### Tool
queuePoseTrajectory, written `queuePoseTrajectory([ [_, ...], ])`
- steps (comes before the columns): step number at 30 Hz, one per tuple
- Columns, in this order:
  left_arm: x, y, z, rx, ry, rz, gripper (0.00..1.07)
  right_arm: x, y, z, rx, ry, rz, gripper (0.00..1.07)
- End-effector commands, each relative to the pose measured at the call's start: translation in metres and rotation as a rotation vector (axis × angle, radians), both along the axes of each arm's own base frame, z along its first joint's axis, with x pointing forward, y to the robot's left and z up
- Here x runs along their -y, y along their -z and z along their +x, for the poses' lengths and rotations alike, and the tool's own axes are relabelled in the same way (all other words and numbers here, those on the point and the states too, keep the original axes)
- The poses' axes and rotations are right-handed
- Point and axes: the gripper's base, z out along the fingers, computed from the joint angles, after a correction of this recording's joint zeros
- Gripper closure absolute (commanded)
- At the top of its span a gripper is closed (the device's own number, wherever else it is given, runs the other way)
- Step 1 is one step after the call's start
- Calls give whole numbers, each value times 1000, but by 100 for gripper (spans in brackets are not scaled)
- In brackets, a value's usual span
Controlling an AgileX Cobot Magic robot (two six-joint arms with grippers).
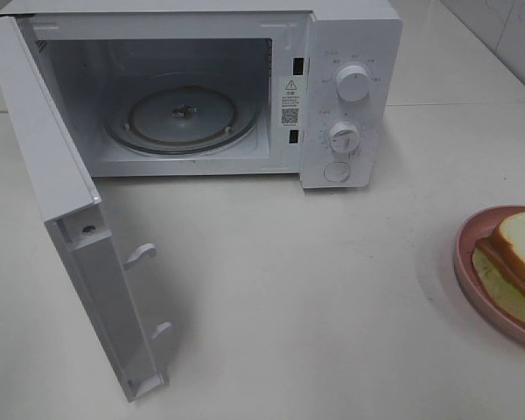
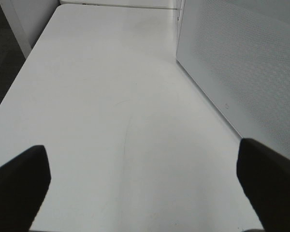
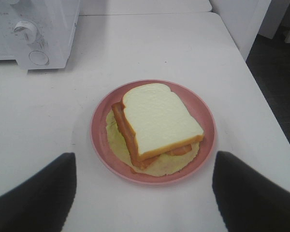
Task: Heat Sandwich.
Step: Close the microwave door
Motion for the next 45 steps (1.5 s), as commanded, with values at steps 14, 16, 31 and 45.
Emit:
queuePoseTrajectory([
  [14, 0, 0, -1, 18, -2, 2, 7, 0, 0, -4, 37, -1, -8, 32],
  [16, 0, 0, -1, 18, -2, 2, 7, 0, 0, -4, 37, -1, -8, 32],
  [31, 0, 0, -1, 18, -2, 2, 7, 0, 0, -4, 37, -1, -8, 32],
  [45, -1, -23, 9, 80, -9, 9, 18, 0, 0, -4, 37, -1, -8, 32],
])
